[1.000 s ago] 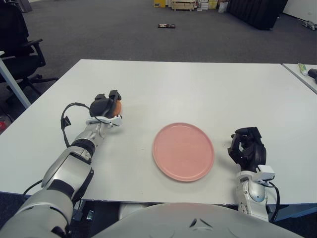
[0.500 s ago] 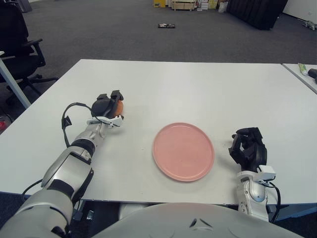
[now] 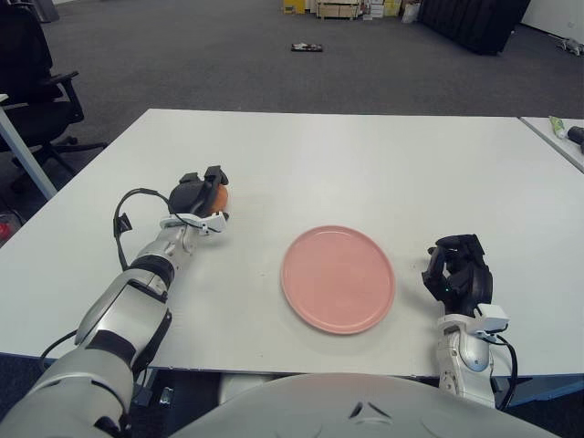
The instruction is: Put the apple into the plate.
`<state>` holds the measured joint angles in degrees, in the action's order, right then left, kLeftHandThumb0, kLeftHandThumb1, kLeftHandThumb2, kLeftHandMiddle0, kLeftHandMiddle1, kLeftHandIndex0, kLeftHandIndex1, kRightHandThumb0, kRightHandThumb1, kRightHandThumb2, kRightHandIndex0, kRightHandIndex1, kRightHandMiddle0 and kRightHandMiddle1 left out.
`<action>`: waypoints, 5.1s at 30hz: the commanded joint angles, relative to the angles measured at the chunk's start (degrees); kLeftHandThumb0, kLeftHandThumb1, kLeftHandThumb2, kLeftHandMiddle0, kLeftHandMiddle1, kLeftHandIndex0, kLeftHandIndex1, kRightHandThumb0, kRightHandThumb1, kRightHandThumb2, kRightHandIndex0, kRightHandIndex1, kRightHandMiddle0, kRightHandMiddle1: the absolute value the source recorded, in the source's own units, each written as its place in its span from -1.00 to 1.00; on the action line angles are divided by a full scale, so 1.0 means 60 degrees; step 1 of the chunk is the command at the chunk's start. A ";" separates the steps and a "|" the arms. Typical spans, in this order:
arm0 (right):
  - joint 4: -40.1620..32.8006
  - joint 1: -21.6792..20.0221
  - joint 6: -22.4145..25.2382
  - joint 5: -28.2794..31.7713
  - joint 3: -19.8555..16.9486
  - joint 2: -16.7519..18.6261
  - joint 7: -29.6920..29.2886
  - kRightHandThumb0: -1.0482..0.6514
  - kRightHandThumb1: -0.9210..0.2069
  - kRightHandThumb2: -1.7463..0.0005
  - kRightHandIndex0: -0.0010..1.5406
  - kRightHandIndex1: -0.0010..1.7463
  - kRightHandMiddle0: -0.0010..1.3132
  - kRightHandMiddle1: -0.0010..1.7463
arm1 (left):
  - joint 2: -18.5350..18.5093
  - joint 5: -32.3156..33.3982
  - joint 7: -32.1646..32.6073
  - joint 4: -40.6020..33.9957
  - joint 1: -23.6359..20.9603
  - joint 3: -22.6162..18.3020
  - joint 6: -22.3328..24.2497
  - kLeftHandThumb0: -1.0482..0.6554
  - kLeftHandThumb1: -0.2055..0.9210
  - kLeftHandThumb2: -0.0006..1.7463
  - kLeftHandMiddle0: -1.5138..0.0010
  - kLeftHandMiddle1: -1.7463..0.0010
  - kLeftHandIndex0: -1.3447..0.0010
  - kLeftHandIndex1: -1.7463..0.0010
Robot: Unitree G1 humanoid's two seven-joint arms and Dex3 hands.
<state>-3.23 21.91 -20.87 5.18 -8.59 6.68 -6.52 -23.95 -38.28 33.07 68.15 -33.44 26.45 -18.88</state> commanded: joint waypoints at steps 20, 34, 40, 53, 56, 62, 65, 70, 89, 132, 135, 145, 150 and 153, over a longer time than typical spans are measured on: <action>0.0048 -0.0129 -0.0140 -0.0112 0.0037 0.0029 -0.0038 -0.23 -0.48 -0.07 0.04 1.00 -0.42 1.00 | -0.0401 -0.0261 0.0561 -0.1241 0.0326 0.0036 -0.0557 -0.30 0.02 0.43 -0.69 -1.00 0.16 -1.00; -0.0007 -0.0132 0.0003 -0.0074 0.0032 0.0104 -0.0107 -0.23 -0.50 -0.05 0.03 1.00 -0.44 1.00 | -0.1048 -0.0571 0.0531 -0.4496 0.1150 -0.0477 -0.0539 -0.29 0.05 0.41 -0.68 -1.00 0.18 -1.00; -0.0030 -0.0118 0.0085 -0.0133 0.0036 0.0082 -0.0145 -0.23 -0.50 -0.05 0.04 1.00 -0.44 1.00 | -0.1140 -0.0571 0.0419 -0.5507 0.1532 -0.0751 -0.0541 -0.29 0.04 0.41 -0.66 -1.00 0.18 -1.00; 0.0076 -0.0142 -0.0022 -0.0061 0.0024 0.0028 -0.0077 -0.23 -0.52 -0.03 0.02 1.00 -0.45 1.00 | -0.0916 0.0450 -0.1140 -0.8934 0.2954 -0.1645 -0.1101 -0.35 -0.19 0.60 -0.73 -1.00 0.02 -1.00; 0.0045 -0.0131 0.0040 -0.0067 0.0021 0.0024 -0.0096 -0.22 -0.52 -0.03 0.02 1.00 -0.45 1.00 | -0.0604 0.0359 -0.1217 -0.9491 0.3166 -0.1595 -0.1231 -0.35 -0.20 0.61 -0.72 -1.00 0.01 -1.00; 0.0010 -0.0119 0.0131 -0.0124 0.0013 0.0016 -0.0153 -0.22 -0.54 -0.02 0.01 1.00 -0.46 1.00 | -0.0190 0.0065 -0.1651 -1.0915 0.3879 -0.1329 -0.1330 -0.36 -0.22 0.62 -0.70 -1.00 0.00 -1.00; -0.0034 -0.0110 0.0221 -0.0156 0.0024 0.0006 -0.0176 -0.22 -0.55 -0.01 0.01 1.00 -0.46 1.00 | -0.0144 0.0016 -0.2248 -1.1629 0.4285 -0.1170 -0.1300 -0.36 -0.22 0.62 -0.69 -1.00 0.00 -1.00; -0.0080 -0.0106 0.0251 -0.0147 0.0040 0.0033 -0.0189 -0.22 -0.55 0.00 0.01 1.00 -0.47 1.00 | -0.0295 0.0066 -0.3640 -1.2391 0.4642 -0.0841 -0.1338 -0.35 -0.20 0.60 -0.68 -1.00 0.01 -1.00; -0.0171 -0.0094 0.0414 -0.0312 0.0043 0.0010 -0.0285 -0.22 -0.55 0.00 -0.01 1.00 -0.47 1.00 | 0.0075 -0.2140 -0.4601 -1.0796 0.3760 0.1086 -0.3250 -0.34 -0.15 0.57 -0.59 -1.00 0.05 -1.00; -0.0327 -0.0030 0.0503 -0.0196 0.0104 0.0061 -0.0214 -0.22 -0.57 0.01 0.01 1.00 -0.48 1.00 | 0.0564 -0.1838 -0.4241 -0.7715 0.2739 0.2244 -0.3993 -0.25 0.37 0.14 0.45 -0.95 0.38 -1.00; -0.0337 -0.0038 0.0532 -0.0224 0.0105 0.0056 -0.0228 -0.22 -0.57 0.01 0.00 1.00 -0.48 1.00 | 0.0527 -0.1814 -0.4258 -0.7731 0.2664 0.2235 -0.4098 -0.37 0.65 -0.09 0.73 -0.65 0.68 -0.88; -0.0443 -0.0042 0.0830 -0.0426 0.0121 0.0015 -0.0362 -0.22 -0.56 0.00 0.00 1.00 -0.47 1.00 | 0.0087 -0.1128 -0.5754 -0.8107 0.2468 0.2074 -0.3994 -0.90 0.99 0.02 0.99 0.76 0.99 0.56; -0.0409 -0.0055 0.0754 -0.0377 0.0132 0.0022 -0.0367 -0.22 -0.56 0.00 0.00 1.00 -0.47 1.00 | -0.0124 -0.0660 -0.6860 -0.8634 0.2457 0.1945 -0.3704 -0.98 1.00 0.05 1.00 0.96 1.00 0.92; -0.0374 -0.0067 0.0678 -0.0321 0.0135 0.0016 -0.0323 -0.22 -0.56 0.00 0.01 1.00 -0.47 1.00 | -0.0191 -0.0393 -0.7296 -0.8845 0.2469 0.1863 -0.3616 -1.00 1.00 0.02 1.00 0.99 1.00 0.98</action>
<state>-4.94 22.23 -16.26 3.24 -7.74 6.66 -8.54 -23.03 -40.89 -6.42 15.29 -18.80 37.89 -41.97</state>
